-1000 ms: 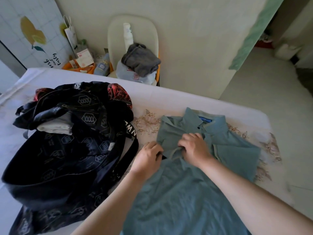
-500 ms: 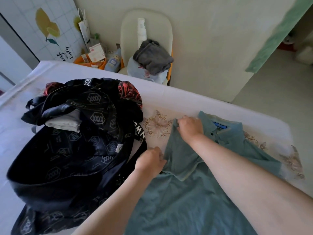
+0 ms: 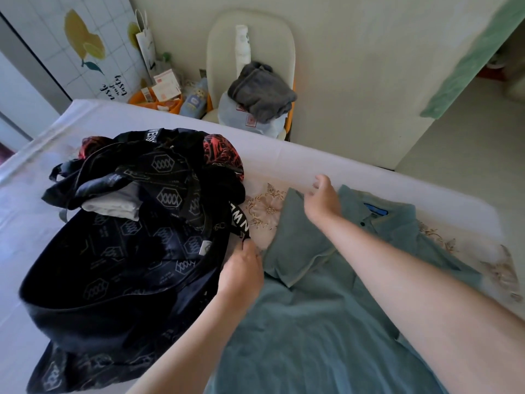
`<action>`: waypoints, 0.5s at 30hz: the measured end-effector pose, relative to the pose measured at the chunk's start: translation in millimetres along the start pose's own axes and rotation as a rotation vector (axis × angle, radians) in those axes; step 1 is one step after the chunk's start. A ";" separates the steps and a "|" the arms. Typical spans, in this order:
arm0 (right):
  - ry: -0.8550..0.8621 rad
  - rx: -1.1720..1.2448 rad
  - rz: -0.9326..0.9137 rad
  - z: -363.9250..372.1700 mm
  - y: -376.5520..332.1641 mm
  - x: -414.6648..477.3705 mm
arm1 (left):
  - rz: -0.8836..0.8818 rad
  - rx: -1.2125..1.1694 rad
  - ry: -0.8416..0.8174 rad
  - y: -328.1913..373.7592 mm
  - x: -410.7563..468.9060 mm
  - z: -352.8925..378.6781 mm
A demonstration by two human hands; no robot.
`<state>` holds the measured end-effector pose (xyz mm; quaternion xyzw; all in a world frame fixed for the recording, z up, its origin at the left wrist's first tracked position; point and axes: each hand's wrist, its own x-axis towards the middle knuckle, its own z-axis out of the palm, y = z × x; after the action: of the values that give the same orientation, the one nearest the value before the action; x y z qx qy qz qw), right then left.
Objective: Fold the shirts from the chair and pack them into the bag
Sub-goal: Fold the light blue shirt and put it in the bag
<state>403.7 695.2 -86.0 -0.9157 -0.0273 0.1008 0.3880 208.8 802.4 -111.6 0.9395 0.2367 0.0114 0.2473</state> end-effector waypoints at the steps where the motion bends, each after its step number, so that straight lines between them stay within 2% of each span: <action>1: 0.056 -0.093 -0.164 2.5 5.8 -12.8 | 0.076 -0.001 0.033 3.1 0.4 2.0; 3: 0.171 -0.227 -0.358 9.7 20.9 -46.1 | 0.320 -0.003 0.034 9.8 3.6 9.1; 4: 0.217 -0.271 -0.346 15.2 30.5 -64.1 | 0.438 0.032 0.005 10.7 5.6 14.9; 6: 0.223 -0.356 -0.163 25.0 48.3 -99.4 | 0.540 0.166 -0.152 12.1 4.2 25.6; 9: -0.047 -0.470 0.152 30.7 71.8 -119.5 | 0.423 0.364 -0.388 7.6 0.6 37.6; 12: -0.260 -0.569 0.100 20.5 83.0 -101.2 | 0.347 0.478 -0.476 15.8 2.1 36.1; 15: -0.408 -0.481 0.071 -0.7 79.0 -73.1 | 0.299 0.516 -0.510 27.4 17.0 32.2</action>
<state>330.1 630.3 -130.1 -0.9424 -0.0955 0.2867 0.1431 240.4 774.3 -128.6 0.9676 0.0233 -0.2466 0.0492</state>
